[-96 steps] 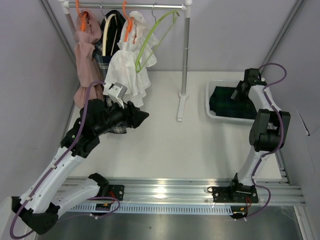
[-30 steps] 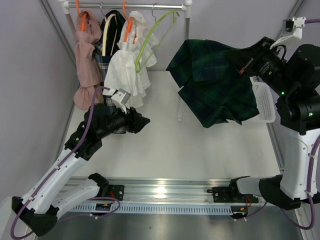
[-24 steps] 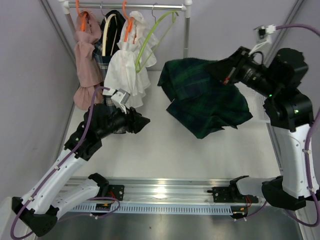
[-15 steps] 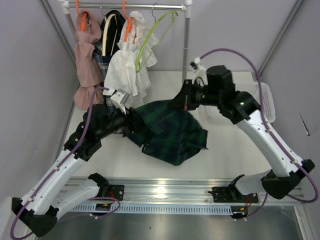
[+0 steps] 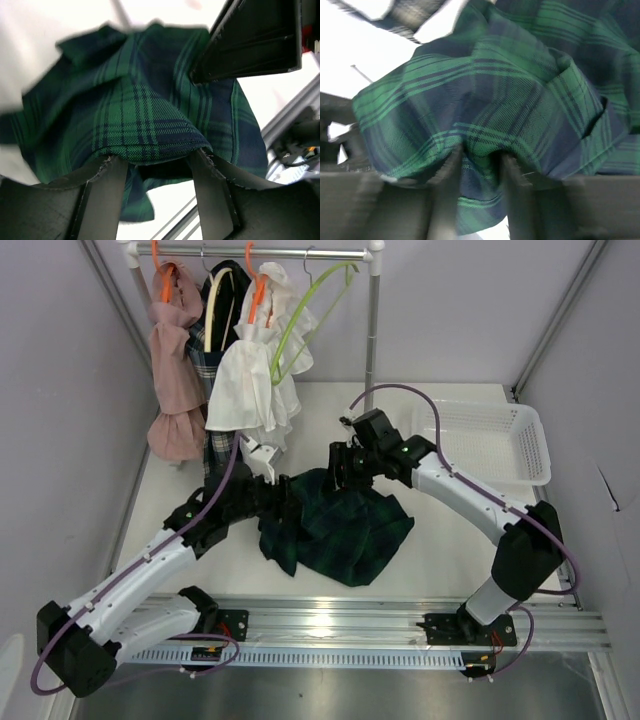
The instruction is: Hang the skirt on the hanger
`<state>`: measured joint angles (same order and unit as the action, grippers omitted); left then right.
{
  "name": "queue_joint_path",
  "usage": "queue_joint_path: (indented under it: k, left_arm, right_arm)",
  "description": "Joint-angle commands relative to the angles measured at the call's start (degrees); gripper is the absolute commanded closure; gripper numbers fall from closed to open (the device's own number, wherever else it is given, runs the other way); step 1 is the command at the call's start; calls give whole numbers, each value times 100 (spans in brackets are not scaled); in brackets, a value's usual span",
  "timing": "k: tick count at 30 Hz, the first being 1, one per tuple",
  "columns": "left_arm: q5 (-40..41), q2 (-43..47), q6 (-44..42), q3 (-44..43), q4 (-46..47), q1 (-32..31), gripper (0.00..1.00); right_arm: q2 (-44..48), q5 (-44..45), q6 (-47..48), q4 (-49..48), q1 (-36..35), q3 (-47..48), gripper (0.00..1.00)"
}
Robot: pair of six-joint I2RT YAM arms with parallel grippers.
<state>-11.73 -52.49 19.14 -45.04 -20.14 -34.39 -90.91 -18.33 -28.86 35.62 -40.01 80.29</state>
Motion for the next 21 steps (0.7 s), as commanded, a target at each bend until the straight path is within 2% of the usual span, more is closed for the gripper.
queue_joint_path:
  k: [1,4,7,12,15,18,21]
  left_arm:
    - [574,-138,318,179,318,-190,44]
    - [856,-165,503,319,274,-252,44]
    - [961,-156,582,416,335,-261,43]
    - [970,-209,600,443,379,-261,42]
    - [681,-69,574,408,493,-270,42]
    - [260,159,495,356,503,-331,40]
    - [109,378,407,267,371,-489,39]
  right_arm:
    - [-190,759,126,-301,-156,-118,43]
    - [-33,1453,91,-222,-340,-172,25]
    - [222,2217,-13,-143,-508,-311,17]
    - [1259,3140,-356,-186,-630,-883,17]
    - [1951,3528,-559,-160,-684,-1339,14]
    - [2358,3303,-691,-370,-483,-1823,12]
    - [2263,3090,-735,-424,-402,-1895,16]
